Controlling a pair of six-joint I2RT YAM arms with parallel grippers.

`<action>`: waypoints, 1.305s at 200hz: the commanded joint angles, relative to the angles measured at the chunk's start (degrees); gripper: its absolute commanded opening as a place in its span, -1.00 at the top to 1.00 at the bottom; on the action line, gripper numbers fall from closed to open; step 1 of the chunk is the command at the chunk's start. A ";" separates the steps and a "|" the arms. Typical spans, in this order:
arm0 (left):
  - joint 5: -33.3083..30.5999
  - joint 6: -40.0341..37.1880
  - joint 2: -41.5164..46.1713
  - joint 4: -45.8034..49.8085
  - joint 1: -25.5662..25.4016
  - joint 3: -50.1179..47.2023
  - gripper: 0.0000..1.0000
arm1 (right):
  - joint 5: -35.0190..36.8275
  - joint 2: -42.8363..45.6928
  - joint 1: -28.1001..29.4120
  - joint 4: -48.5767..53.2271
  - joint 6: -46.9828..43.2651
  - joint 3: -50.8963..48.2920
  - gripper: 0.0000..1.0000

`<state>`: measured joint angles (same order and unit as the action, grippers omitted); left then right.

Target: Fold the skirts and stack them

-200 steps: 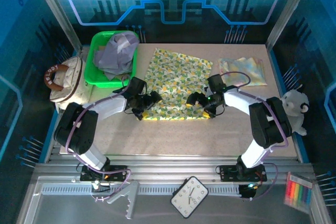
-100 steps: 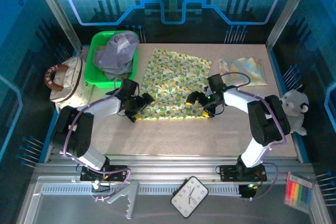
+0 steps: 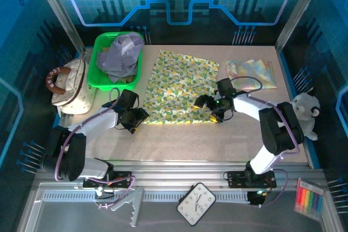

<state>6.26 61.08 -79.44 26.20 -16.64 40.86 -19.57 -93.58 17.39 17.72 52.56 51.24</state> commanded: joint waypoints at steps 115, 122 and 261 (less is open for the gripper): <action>1.64 -5.07 -12.69 -4.85 0.08 8.06 0.44 | 6.62 11.31 -0.95 3.64 1.06 -7.51 -0.98; 1.40 -5.86 -12.93 -4.11 -0.03 8.82 0.52 | 6.57 11.38 -1.03 3.59 1.07 -7.81 -0.98; -2.54 -3.14 1.88 4.54 -1.81 8.20 1.00 | 1.45 12.98 -0.65 -10.55 9.97 -17.69 -0.30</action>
<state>3.79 56.82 -78.46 28.47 -18.06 48.99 -15.57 -81.21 16.80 14.37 57.01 36.29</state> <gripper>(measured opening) 0.056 0.683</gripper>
